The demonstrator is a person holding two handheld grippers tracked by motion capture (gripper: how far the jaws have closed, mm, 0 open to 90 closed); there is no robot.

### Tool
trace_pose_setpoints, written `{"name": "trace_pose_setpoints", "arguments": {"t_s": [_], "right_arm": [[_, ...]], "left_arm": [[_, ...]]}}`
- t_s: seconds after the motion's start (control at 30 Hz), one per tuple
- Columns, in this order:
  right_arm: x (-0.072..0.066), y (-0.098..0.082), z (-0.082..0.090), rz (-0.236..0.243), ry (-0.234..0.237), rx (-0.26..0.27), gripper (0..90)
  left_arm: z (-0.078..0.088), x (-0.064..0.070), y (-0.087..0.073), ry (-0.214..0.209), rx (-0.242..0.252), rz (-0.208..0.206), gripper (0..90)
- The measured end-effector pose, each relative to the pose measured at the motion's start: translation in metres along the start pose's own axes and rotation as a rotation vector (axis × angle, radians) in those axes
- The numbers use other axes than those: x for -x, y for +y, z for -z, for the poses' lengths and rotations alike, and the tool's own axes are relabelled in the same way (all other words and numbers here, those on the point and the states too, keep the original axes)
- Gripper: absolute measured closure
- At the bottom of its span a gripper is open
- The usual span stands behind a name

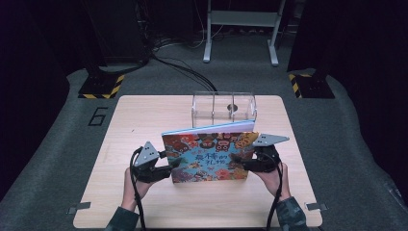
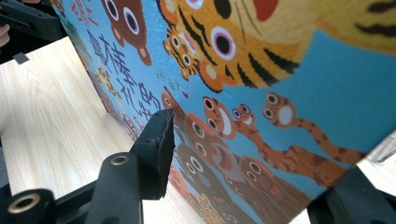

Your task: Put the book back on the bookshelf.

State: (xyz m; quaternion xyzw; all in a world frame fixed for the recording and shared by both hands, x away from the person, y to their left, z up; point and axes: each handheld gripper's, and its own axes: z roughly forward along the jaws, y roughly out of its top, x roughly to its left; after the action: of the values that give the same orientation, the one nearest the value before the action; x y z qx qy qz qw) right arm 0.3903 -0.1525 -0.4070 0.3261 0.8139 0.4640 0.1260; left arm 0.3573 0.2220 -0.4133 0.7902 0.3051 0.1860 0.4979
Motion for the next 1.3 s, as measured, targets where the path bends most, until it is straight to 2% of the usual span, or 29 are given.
{"name": "trace_pose_setpoints", "arguments": {"t_s": [0.13, 0.23, 0.27, 0.33, 0.37, 0.4, 0.47, 0.53, 0.67, 0.7, 0.83, 0.87, 0.9, 0.97, 1.03, 1.07, 1.2, 1.3], "right_arm": [[0.0, -0.003, 0.001, 0.001, 0.006, 0.017, 47.3], [0.0, -0.004, 0.001, 0.006, 0.011, 0.018, 47.4], [0.0, -0.004, 0.001, 0.007, 0.009, 0.019, 47.7], [0.0, -0.005, 0.002, 0.009, 0.011, 0.025, 47.9], [0.0, -0.007, 0.002, 0.006, 0.019, 0.028, 48.2], [-0.001, -0.008, 0.001, 0.007, 0.016, 0.028, 48.1], [-0.001, -0.01, 0.001, 0.002, 0.015, 0.02, 48.1], [-0.002, -0.011, 0.001, 0.01, 0.013, 0.023, 48.0], [-0.003, -0.011, 0.001, -0.003, 0.008, 0.018, 47.5], [-0.003, -0.011, 0.001, 0.007, 0.007, 0.02, 47.6], [-0.005, -0.012, 0.002, 0.008, 0.001, 0.015, 47.6], [-0.005, -0.012, 0.003, 0.018, -0.001, 0.014, 47.5], [-0.005, -0.012, 0.003, 0.022, 0.0, 0.009, 47.5], [-0.006, -0.011, 0.004, 0.014, -0.006, 0.007, 46.8], [-0.005, -0.01, 0.005, 0.014, -0.004, 0.011, 46.0], [-0.005, -0.01, 0.007, 0.007, -0.011, 0.009, 45.8], [-0.001, -0.009, 0.013, -0.012, -0.025, 0.025, 43.6], [0.003, -0.009, 0.02, -0.024, -0.033, 0.035, 40.7]], "left_arm": [[0.001, -0.002, 0.004, -0.029, 0.015, -0.007, 48.0], [0.002, -0.004, 0.004, -0.055, 0.029, 0.006, 47.6], [0.003, -0.005, 0.003, -0.073, 0.04, 0.026, 47.6], [0.003, -0.01, -0.001, -0.102, 0.078, 0.038, 46.9], [0.004, -0.01, -0.001, -0.109, 0.088, 0.056, 46.9], [0.004, -0.009, 0.0, -0.112, 0.084, 0.056, 46.5], [0.003, -0.008, 0.003, -0.107, 0.086, 0.03, 45.2], [0.003, -0.007, 0.007, -0.104, 0.08, 0.028, 44.7], [0.004, -0.005, 0.016, -0.112, 0.077, 0.037, 44.1], [0.004, -0.005, 0.018, -0.107, 0.09, 0.038, 44.2], [0.007, -0.006, 0.028, -0.125, 0.087, 0.056, 45.4], [0.007, -0.006, 0.03, -0.125, 0.088, 0.051, 45.4], [0.007, -0.005, 0.033, -0.126, 0.079, 0.052, 46.0], [0.007, -0.006, 0.039, -0.125, 0.036, 0.029, 48.3], [0.008, -0.007, 0.044, -0.131, 0.024, 0.026, 49.9], [0.008, -0.007, 0.045, -0.124, 0.016, 0.008, 51.6], [0.01, -0.005, 0.051, -0.117, 0.029, 0.001, 51.6], [0.01, -0.006, 0.054, -0.12, 0.018, 0.0, 51.9]]}}
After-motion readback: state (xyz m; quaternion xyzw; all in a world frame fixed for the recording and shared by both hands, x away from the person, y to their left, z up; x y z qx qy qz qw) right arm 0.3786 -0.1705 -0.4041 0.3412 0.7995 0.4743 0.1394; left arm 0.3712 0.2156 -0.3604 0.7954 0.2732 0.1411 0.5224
